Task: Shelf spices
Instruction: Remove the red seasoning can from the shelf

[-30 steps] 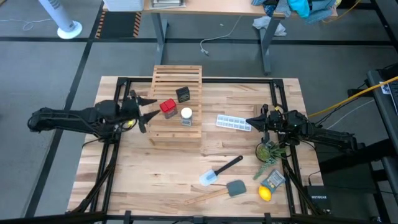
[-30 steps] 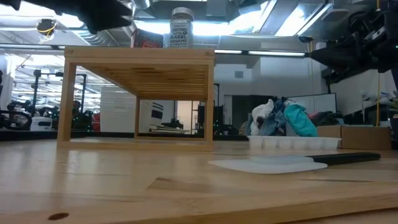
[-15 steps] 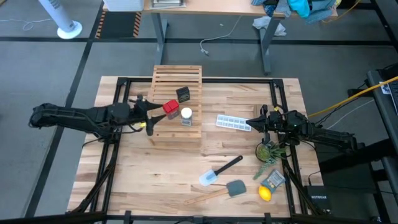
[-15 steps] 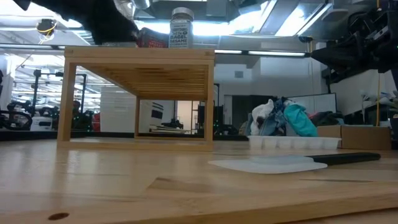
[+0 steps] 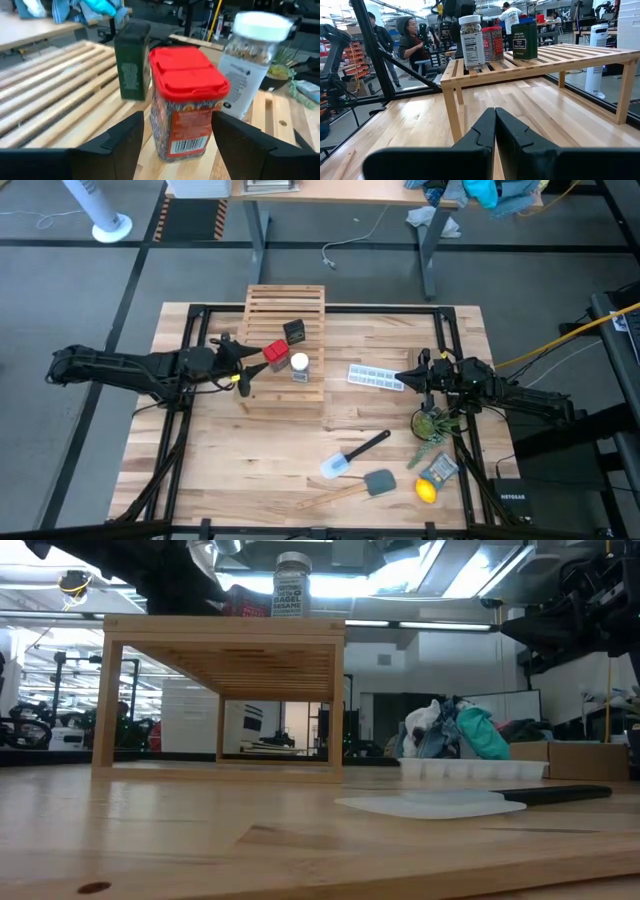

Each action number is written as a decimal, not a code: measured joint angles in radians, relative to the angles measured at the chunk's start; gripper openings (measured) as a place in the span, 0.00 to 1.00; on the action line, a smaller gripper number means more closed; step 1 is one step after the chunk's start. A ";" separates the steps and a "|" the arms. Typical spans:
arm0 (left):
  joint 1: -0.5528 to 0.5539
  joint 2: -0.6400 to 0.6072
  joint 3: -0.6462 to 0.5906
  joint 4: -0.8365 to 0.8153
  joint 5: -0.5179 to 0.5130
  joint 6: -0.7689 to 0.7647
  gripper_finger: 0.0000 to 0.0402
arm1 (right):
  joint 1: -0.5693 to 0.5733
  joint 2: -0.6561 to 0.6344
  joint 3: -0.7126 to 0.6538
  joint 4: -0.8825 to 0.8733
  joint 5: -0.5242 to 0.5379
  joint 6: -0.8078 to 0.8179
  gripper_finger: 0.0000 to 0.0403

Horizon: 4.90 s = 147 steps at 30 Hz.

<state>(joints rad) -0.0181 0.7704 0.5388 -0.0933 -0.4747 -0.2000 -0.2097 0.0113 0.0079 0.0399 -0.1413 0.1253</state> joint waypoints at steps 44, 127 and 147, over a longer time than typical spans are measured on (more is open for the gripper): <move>0.001 0.246 0.000 0.309 -0.003 0.051 0.57 | 0.000 0.000 0.000 -0.004 -0.001 0.000 0.04; -0.755 0.647 0.071 0.436 -0.462 -0.480 0.41 | 0.000 0.000 0.000 -0.003 -0.009 0.013 0.04; -0.722 1.054 0.254 0.446 -0.444 -0.684 0.41 | 0.000 0.000 0.000 -0.003 -0.009 0.012 0.04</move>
<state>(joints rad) -0.7402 1.8240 0.7927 0.3524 -0.9188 -0.8836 -0.2097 0.0115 0.0078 0.0364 -0.1505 0.1371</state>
